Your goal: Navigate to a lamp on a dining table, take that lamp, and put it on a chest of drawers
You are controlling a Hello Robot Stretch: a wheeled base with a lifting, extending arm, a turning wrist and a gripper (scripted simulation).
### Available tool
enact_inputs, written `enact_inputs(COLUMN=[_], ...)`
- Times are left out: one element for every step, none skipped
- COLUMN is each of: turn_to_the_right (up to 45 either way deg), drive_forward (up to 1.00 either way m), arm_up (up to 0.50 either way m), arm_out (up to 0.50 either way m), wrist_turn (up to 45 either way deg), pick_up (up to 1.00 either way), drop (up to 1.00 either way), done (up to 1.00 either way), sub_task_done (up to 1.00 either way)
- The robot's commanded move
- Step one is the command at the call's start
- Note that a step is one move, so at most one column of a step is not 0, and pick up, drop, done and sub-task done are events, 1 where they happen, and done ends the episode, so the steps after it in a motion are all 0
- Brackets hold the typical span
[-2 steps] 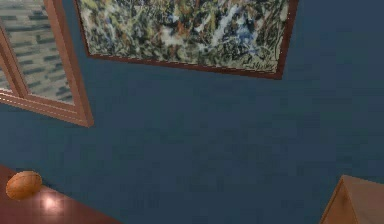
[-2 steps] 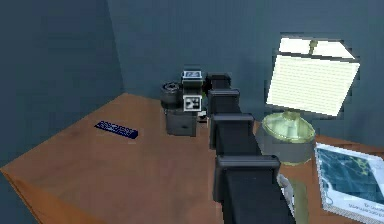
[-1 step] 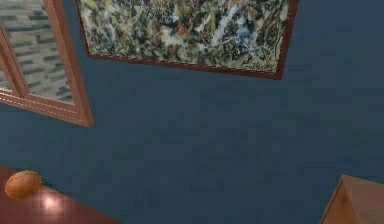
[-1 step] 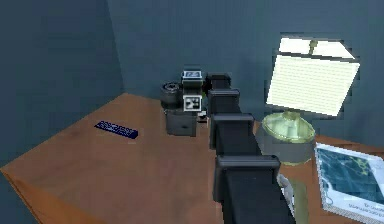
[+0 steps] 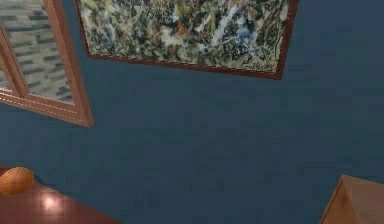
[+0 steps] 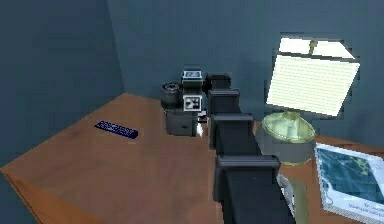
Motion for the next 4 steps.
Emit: enact_inputs(turn_to_the_right=[0.0,0.0,0.0,0.0], drive_forward=[0.0,0.0,0.0,0.0], arm_up=[0.0,0.0,0.0,0.0], arm_out=[-0.1,0.0,0.0,0.0], wrist_turn=[0.0,-45.0,-45.0,-45.0], pick_up=[0.0,0.0,0.0,0.0], drop=[0.0,0.0,0.0,0.0], done=[0.0,0.0,0.0,0.0], sub_task_done=[0.0,0.0,0.0,0.0])
